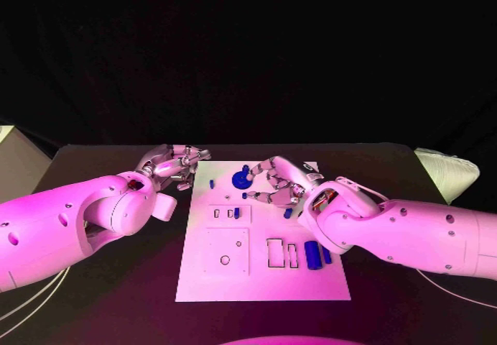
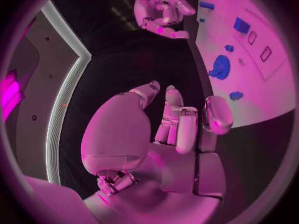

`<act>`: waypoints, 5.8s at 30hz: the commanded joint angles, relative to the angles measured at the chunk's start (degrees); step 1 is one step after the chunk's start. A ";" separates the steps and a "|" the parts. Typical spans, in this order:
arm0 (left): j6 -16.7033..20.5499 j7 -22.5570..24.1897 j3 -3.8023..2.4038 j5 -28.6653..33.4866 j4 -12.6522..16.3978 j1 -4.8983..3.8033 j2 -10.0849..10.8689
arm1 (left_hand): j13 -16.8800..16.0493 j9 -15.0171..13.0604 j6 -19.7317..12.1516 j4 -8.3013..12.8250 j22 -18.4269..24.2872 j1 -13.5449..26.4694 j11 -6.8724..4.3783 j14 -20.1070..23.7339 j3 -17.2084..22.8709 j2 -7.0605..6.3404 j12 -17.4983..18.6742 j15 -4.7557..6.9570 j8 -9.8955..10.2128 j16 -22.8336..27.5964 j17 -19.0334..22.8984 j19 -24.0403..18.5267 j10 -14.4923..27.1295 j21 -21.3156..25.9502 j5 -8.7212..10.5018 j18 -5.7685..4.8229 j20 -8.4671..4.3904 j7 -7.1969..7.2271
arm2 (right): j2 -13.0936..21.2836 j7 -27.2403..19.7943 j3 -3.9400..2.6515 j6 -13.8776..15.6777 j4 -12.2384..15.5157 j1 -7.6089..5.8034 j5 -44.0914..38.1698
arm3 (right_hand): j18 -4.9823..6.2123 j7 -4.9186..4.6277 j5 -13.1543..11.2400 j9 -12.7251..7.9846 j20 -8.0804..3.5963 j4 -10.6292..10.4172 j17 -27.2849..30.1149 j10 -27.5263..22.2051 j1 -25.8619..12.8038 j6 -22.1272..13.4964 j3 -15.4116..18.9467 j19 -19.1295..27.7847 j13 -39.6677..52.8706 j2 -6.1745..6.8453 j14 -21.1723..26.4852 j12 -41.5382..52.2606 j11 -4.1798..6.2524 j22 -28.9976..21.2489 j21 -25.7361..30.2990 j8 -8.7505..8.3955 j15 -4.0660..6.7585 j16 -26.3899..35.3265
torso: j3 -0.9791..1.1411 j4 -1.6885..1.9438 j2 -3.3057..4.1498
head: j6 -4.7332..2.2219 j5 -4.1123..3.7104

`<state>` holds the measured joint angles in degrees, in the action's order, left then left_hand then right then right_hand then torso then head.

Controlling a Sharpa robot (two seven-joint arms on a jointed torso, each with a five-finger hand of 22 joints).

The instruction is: Assemble the parts on the task board

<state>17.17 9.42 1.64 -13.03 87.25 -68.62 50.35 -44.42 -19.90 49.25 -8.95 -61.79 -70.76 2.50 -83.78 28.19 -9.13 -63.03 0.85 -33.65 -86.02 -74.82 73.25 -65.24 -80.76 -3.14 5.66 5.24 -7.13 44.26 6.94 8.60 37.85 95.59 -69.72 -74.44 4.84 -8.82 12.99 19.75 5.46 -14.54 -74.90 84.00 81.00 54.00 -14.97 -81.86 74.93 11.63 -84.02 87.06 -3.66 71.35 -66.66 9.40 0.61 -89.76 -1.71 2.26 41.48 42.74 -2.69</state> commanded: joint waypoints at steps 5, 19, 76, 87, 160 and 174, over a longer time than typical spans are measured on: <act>-13.01 -25.26 -0.22 -20.08 -0.37 -2.38 -1.93 | -2.73 -1.29 -0.67 -2.60 -1.77 3.65 0.17 -2.28 0.68 -0.85 -2.42 -0.02 -0.75 -0.48 -5.27 1.01 -0.89 -0.84 0.16 -0.57 -0.11 0.09 | 3.09 -5.74 -0.24 0.66 -1.04 -3.09 20.49 | 0.13 -0.13 0.63 -0.08 -0.01 -0.04 -14.49 3.30 0.56 -0.25 -0.46 0.35 12.55 0.08 -5.83 -0.23 -0.44 -0.06 0.22 -0.04 -0.38 -0.01 | 0.39 -0.09 -0.97 | 0.65 0.58; -25.54 -37.64 0.94 -36.19 -5.82 -6.13 -10.32 | -5.87 -6.21 -0.22 -7.53 -4.08 8.46 -0.57 -3.31 -1.95 -0.35 -5.06 0.57 -4.70 -1.28 -7.68 2.22 -2.39 -1.82 0.14 -0.94 -0.56 1.06 | 4.32 -5.23 -0.31 -0.77 -5.89 -5.24 28.56 | 0.18 -0.24 0.09 -0.16 0.06 -0.49 -14.36 3.15 -0.26 -0.61 -0.40 0.44 12.41 0.31 -5.80 -0.39 -0.56 -0.24 0.53 -0.15 -0.47 0.04 | 0.74 -0.10 -1.48 | 1.67 1.32; -38.36 -39.55 3.43 -41.84 -13.16 -7.11 -20.04 | -5.33 -10.42 -2.42 -7.01 -4.70 9.29 -0.52 -3.25 -4.11 1.42 -4.77 0.53 -5.68 -1.24 -7.94 2.18 -1.08 -2.00 0.11 -1.05 -0.55 1.03 | 3.23 -3.57 -0.31 -2.26 -8.10 -5.50 28.02 | 0.27 -0.38 0.17 -0.31 0.13 -0.72 -14.12 2.63 -0.66 -1.33 -0.41 0.61 11.94 0.31 -5.74 -0.97 -0.68 -0.56 1.03 -0.48 -0.56 0.13 | 0.67 -0.16 -1.23 | 3.07 0.97; -38.70 -39.55 3.51 -40.47 -14.17 -6.87 -20.49 | -5.36 -10.83 -2.50 -6.91 -4.73 8.50 -0.50 -3.28 -3.74 1.93 -4.80 0.51 -5.66 -1.27 -8.06 2.14 -1.01 -2.01 0.11 -1.05 -0.53 1.00 | 3.19 -3.47 -0.30 -2.36 -8.12 -5.50 27.99 | 0.29 -0.39 0.17 -0.32 0.15 -0.75 -14.02 2.65 -0.70 -1.39 -0.45 0.64 11.97 0.26 -5.72 -0.94 -0.69 -0.63 1.13 -0.49 -0.58 0.17 | 0.65 -0.10 -1.15 | 3.29 0.88; -27.46 -39.29 3.56 -45.70 -9.85 -5.57 -17.04 | -5.54 -27.22 0.19 11.16 -11.60 13.01 -4.12 -6.22 28.94 -0.04 -5.71 3.75 -13.36 -3.98 -15.18 6.47 -6.96 -4.37 -9.43 -2.24 -3.25 4.66 | 3.26 -2.44 -0.26 -4.09 -8.74 -5.21 27.96 | 0.36 -0.47 0.40 -0.35 0.22 -0.90 -13.83 2.53 -0.92 -1.55 -0.71 0.76 11.85 0.01 -5.67 -1.07 -0.76 -0.87 1.54 -0.50 -0.65 0.24 | 0.72 -0.16 -1.17 | 4.74 1.43; -28.87 -39.63 3.72 -46.33 -9.66 -5.20 -17.23 | -5.03 -27.39 0.37 11.39 -11.68 13.09 -4.24 -6.22 29.05 -0.15 -5.41 3.88 -13.36 -3.98 -15.18 6.56 -7.00 -4.38 -10.37 -2.26 -3.39 4.77 | 3.27 -2.44 -0.26 -4.10 -8.74 -5.20 27.96 | 0.36 -0.47 0.40 -0.35 0.22 -0.90 -13.83 2.53 -0.92 -1.55 -0.71 0.76 11.85 0.01 -5.67 -1.07 -0.76 -0.87 1.54 -0.50 -0.65 0.24 | 0.70 -0.14 -1.17 | 5.05 1.47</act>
<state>-10.56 -30.14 5.38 -58.63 77.41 -73.85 33.20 -49.51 -47.21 47.94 -8.84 -73.45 -57.52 -1.71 -84.05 46.11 -9.87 -68.73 4.40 -46.72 -89.76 -74.90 79.45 -71.84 -84.92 -13.25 3.88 1.86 -3.75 47.52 4.75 8.36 34.55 86.83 -74.96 -45.91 4.84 -9.16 13.30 19.48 5.66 -15.17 -74.90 83.99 80.52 52.86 -15.59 -81.66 74.92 11.60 -84.01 86.37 -4.06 70.52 -65.45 9.18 0.22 -89.76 -0.98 2.15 40.31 47.71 -1.22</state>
